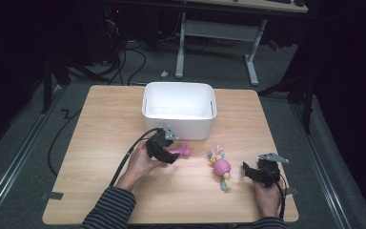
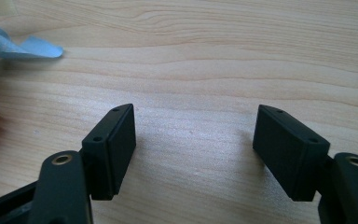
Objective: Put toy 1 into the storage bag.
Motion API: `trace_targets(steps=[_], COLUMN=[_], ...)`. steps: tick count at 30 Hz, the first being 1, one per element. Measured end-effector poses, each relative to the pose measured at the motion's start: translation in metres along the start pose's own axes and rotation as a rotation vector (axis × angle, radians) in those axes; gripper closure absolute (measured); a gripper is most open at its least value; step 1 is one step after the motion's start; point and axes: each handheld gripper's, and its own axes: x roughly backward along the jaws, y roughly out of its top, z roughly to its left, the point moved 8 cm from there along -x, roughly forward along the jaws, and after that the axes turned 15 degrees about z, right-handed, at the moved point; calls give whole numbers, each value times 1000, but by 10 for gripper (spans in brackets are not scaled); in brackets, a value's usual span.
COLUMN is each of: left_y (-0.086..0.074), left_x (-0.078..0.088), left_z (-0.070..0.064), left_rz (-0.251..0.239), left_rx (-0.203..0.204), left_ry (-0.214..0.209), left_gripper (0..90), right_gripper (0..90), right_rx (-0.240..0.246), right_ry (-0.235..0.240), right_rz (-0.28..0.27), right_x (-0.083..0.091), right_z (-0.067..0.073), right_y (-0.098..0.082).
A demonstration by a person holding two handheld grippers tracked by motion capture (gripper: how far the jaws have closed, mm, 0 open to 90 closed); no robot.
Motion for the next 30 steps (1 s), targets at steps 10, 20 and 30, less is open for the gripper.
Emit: trace_targets(steps=[10,20,30], left_y=[1,5,4], left_x=[-12,-23,-32], left_z=[2,1,-2], left_rz=[27,51,75], left_rx=[6,-18,-34], left_ry=[-31,-34,-47], left_gripper=[356,388,437], right_gripper=[301,301,301], right_rx=[-3,8,7], right_ry=[6,5,6], right_rz=[1,-2,0], right_x=[0,0,0], right_z=[0,0,1], right_y=[0,1,0])
